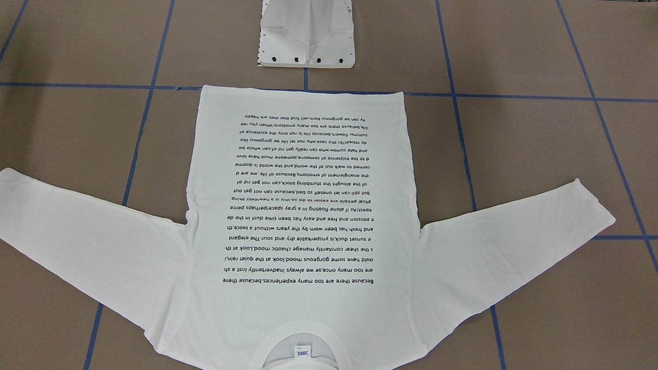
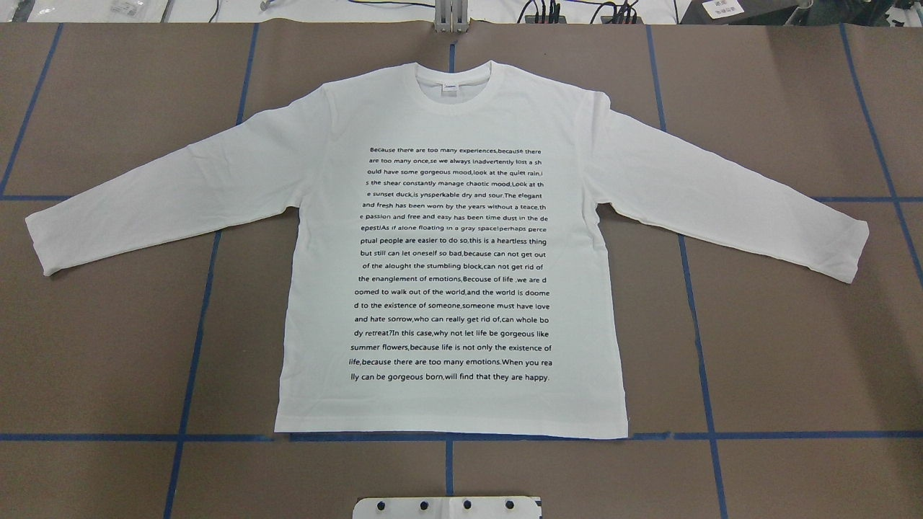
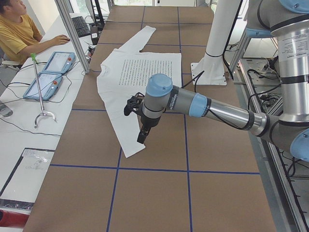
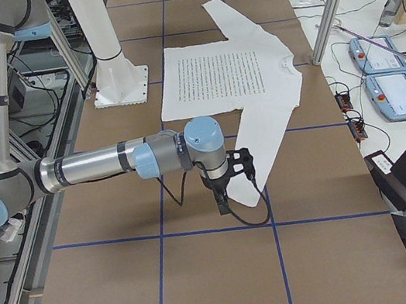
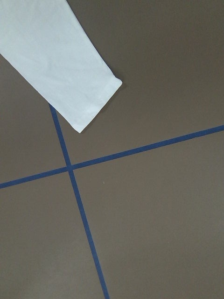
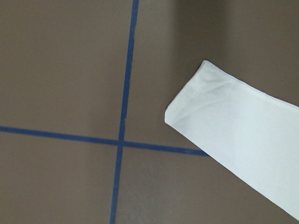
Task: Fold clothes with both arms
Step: 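Lower the right gripper to the cuff of the sleeve nearest it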
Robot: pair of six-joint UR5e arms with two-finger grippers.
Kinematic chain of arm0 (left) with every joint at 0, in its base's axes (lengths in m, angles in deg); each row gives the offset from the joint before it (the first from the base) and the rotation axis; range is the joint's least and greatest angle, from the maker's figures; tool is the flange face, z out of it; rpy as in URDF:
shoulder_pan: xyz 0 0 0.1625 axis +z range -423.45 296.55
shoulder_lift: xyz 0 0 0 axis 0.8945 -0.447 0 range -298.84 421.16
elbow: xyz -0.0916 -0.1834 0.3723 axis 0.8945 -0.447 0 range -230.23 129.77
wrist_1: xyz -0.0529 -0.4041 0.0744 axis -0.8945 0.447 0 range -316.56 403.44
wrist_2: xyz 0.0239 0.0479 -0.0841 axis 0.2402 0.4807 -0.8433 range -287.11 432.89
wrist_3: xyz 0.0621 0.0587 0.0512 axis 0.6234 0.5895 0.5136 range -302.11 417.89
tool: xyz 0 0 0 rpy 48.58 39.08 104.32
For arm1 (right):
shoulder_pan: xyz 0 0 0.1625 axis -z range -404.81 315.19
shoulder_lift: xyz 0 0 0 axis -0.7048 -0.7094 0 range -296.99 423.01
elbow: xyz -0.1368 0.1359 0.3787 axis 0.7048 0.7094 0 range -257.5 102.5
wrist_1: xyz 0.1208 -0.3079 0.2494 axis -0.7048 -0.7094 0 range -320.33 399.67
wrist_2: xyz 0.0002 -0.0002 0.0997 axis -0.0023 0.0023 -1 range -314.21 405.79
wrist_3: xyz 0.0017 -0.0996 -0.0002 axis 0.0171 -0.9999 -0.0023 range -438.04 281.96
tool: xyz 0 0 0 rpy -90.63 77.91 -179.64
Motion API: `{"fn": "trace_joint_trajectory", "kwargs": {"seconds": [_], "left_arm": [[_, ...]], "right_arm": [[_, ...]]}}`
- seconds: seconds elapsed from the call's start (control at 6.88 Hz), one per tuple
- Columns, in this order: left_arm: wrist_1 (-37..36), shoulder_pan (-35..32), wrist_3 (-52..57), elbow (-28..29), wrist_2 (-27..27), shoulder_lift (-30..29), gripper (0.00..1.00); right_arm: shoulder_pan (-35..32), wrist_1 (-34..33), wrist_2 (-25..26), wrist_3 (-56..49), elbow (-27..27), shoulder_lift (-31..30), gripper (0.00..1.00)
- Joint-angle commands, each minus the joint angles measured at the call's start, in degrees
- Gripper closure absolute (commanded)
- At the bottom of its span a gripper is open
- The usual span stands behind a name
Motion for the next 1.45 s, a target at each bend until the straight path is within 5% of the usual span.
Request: {"fn": "trace_joint_trajectory", "kwargs": {"seconds": [0.0,0.29,0.73,1.02,1.31], "left_arm": [[7.18,-0.01,-0.01,3.11,-0.18,-5.27,0.0],[7.93,-0.01,0.25,4.1,-0.36,-5.36,0.0],[7.93,-0.1,0.51,3.4,-0.45,-4.75,0.0],[8.02,-0.19,0.69,3.4,-0.45,-4.57,0.0],[8.02,-0.19,0.78,3.31,-0.45,-4.48,0.0]], "right_arm": [[-0.03,7.29,-0.32,0.04,1.75,1.52,0.0],[1.79,17.54,-2.07,6.3,7.6,1.6,0.0],[13.72,50.8,3.95,31.87,25.61,4.68,0.0],[20.68,56.34,11.25,37.22,29.35,5.82,0.02],[22.11,56.44,12.6,37.22,33.99,8.8,0.09]]}}
